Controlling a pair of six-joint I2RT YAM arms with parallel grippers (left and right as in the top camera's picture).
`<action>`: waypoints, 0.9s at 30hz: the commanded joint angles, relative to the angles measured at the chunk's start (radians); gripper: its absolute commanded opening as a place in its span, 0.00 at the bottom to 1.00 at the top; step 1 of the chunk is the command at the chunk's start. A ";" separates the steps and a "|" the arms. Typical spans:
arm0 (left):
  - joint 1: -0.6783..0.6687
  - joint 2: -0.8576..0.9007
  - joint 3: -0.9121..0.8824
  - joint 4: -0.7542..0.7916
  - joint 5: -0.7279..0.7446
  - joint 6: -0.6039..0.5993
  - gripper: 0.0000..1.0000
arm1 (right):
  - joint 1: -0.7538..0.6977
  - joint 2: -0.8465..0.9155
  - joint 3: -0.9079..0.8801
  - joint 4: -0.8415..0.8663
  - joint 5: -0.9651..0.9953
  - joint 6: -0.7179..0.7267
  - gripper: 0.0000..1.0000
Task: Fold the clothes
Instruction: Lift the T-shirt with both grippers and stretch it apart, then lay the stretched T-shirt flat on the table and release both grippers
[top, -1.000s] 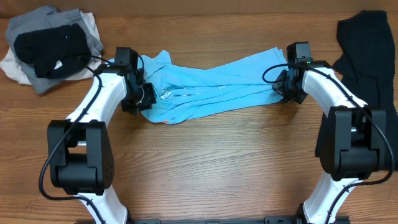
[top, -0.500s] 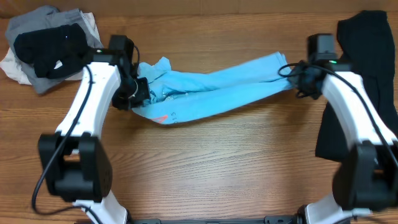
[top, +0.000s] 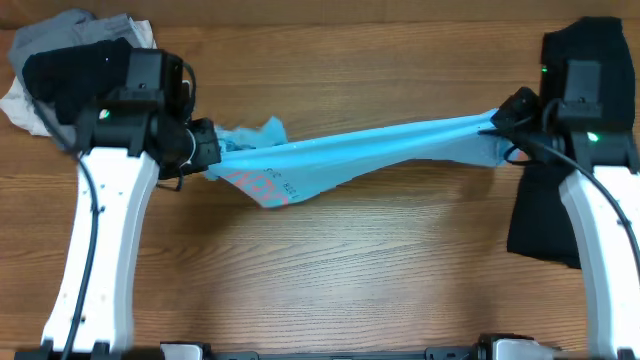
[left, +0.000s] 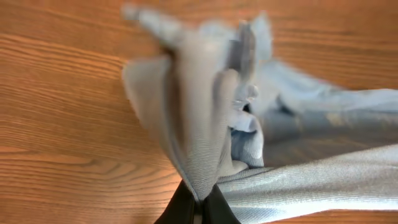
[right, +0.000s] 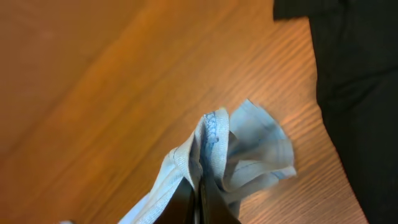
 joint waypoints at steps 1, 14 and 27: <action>0.004 -0.104 0.046 -0.001 -0.039 -0.021 0.04 | -0.004 -0.096 0.024 0.005 0.026 0.005 0.04; 0.004 -0.359 0.283 -0.068 -0.036 -0.020 0.04 | -0.004 -0.315 0.042 -0.001 -0.017 0.004 0.04; 0.005 -0.248 0.296 -0.003 -0.224 0.003 0.04 | -0.004 -0.300 0.117 0.079 0.030 0.001 0.04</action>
